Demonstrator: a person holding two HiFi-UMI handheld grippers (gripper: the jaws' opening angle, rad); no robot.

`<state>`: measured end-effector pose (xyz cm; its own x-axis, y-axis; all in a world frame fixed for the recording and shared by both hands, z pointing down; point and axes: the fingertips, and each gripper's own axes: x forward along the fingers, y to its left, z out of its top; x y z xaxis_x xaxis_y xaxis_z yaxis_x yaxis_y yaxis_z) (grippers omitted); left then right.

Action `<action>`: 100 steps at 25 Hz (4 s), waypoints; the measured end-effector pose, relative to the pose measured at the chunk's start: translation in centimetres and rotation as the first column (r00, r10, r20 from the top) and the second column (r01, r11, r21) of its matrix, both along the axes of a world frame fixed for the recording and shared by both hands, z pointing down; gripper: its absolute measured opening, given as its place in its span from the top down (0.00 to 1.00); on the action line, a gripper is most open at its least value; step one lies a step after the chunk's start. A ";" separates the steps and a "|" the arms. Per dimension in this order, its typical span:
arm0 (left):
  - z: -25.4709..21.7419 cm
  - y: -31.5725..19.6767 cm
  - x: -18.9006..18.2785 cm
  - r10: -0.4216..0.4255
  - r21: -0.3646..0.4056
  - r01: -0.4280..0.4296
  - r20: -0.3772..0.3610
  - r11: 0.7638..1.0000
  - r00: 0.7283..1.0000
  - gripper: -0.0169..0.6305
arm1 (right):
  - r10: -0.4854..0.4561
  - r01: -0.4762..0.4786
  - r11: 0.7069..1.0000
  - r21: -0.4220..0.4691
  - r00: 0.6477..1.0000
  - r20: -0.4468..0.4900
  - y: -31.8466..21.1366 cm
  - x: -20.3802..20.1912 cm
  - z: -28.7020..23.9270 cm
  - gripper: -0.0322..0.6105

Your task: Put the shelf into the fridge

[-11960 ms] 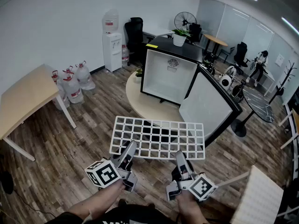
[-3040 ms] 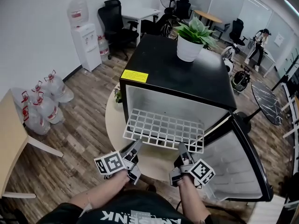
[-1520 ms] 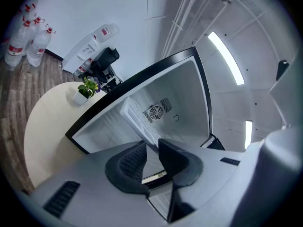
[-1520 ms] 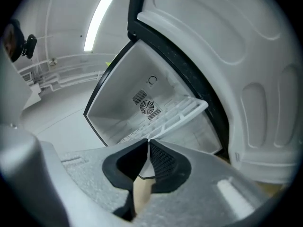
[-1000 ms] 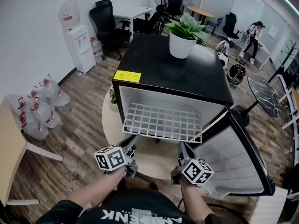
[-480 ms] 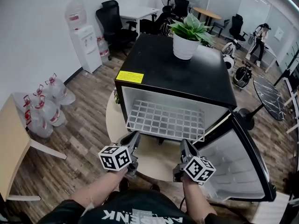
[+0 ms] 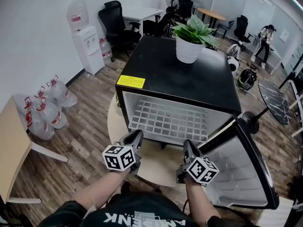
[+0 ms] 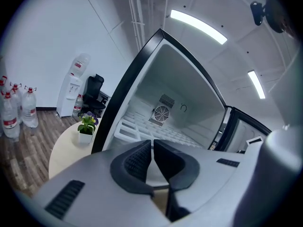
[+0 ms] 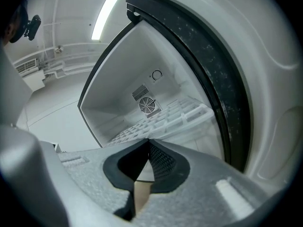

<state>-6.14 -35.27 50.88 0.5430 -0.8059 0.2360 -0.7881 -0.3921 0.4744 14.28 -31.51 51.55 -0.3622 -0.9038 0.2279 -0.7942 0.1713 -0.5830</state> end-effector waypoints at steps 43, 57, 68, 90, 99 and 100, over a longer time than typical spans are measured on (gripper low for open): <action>0.5 -5.3 0.8 -0.122 0.081 0.106 0.227 0.991 0.966 0.96 | -0.012 0.013 1.000 0.026 0.998 -0.056 -5.7 0.9 -0.1 0.94; -1.2 0.1 1.3 -0.106 0.128 0.079 0.220 0.989 0.970 0.96 | -0.105 0.114 0.992 0.062 0.985 -0.140 -3.2 0.8 -1.7 0.94; -4.1 4.4 2.9 0.050 0.187 -0.102 0.265 0.977 0.963 0.97 | -0.145 0.173 0.979 0.107 0.963 -0.226 0.7 0.3 -5.1 0.94; -13.0 5.4 -3.8 0.023 0.337 -0.098 0.221 0.936 0.975 0.97 | 0.026 0.047 0.977 0.209 0.943 -0.331 5.3 0.0 -12.4 0.94; -13.8 5.1 -4.0 -0.013 0.370 -0.080 0.242 0.926 0.970 0.97 | 0.057 0.040 0.964 0.261 0.934 -0.352 6.0 -0.4 -14.8 0.94; -13.9 5.0 -4.0 -0.018 0.369 -0.075 0.240 0.926 0.971 0.97 | 0.063 0.035 0.964 0.264 0.933 -0.354 5.9 -0.4 -14.8 0.94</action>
<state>-10.15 -30.28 37.03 0.5331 -0.8449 0.0446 -0.8444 -0.5279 0.0918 13.87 -25.56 36.70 -0.2886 -0.9528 0.0942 -0.9435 0.2663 -0.1971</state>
